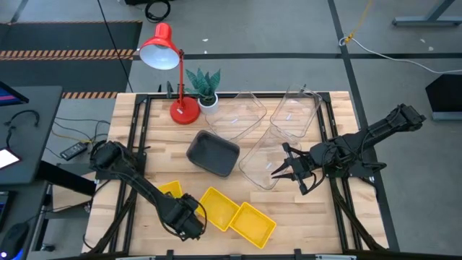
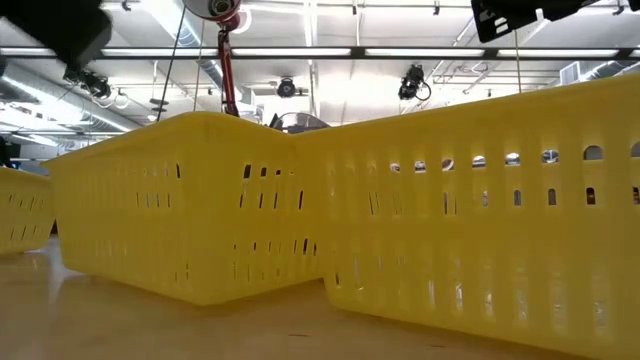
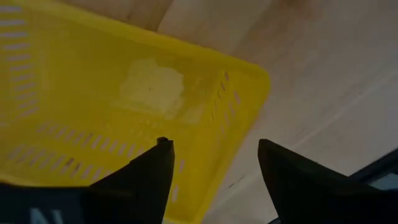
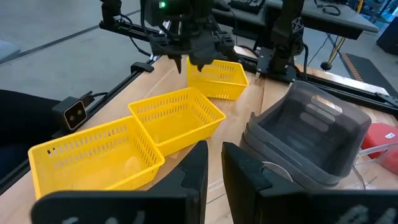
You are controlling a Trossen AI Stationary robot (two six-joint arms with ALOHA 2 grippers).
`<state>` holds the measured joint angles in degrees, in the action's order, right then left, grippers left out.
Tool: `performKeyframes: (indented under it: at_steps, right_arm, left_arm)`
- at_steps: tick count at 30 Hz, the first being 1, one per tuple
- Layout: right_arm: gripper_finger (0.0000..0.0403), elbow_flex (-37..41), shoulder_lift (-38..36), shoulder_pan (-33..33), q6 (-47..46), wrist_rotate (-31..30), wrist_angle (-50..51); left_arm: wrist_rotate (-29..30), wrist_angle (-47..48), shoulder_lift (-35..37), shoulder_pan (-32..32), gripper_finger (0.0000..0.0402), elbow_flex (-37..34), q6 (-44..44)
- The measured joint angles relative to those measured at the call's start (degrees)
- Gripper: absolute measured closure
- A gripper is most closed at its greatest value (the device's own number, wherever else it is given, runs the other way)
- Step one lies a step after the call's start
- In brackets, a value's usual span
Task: Stack baskets by color
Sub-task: Stack the left yellow bin on the middle yellow bin
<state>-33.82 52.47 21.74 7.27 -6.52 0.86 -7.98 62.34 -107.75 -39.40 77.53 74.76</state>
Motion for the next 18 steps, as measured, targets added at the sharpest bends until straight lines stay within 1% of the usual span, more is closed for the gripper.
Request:
performKeyframes:
  at_steps: [4, 7, 12, 16, 18]
  right_arm:
    - [0.0351, 0.0, 0.0, 0.0, 0.0, 0.0, 0.0]
    - [0.0351, 0.0, 0.0, 0.0, 0.0, 0.0, 0.0]
    - [0.0351, 0.0, 0.0, 0.0, 0.4, 0.0, 0.0]
    - [0.0351, 0.0, 0.0, 0.0, 0.5, 0.0, 0.0]
    - [0.0351, 0.0, 0.0, 0.0, 1.0, 0.0, -0.1]
  left_arm:
    - [-0.2, -1.8, 0.0, 0.0, 0.0189, -1.7, 0.9]
    - [-0.2, -1.5, 0.0, 0.2, 0.0222, -1.9, 1.1]
    - [-0.3, -1.8, 0.0, 0.3, 0.0299, -1.9, 1.1]
    - [-0.8, -1.7, 0.0, 0.7, 0.0375, -1.6, -0.1]
    - [-1.0, -1.4, 0.0, 0.8, 0.0387, -0.8, -0.4]
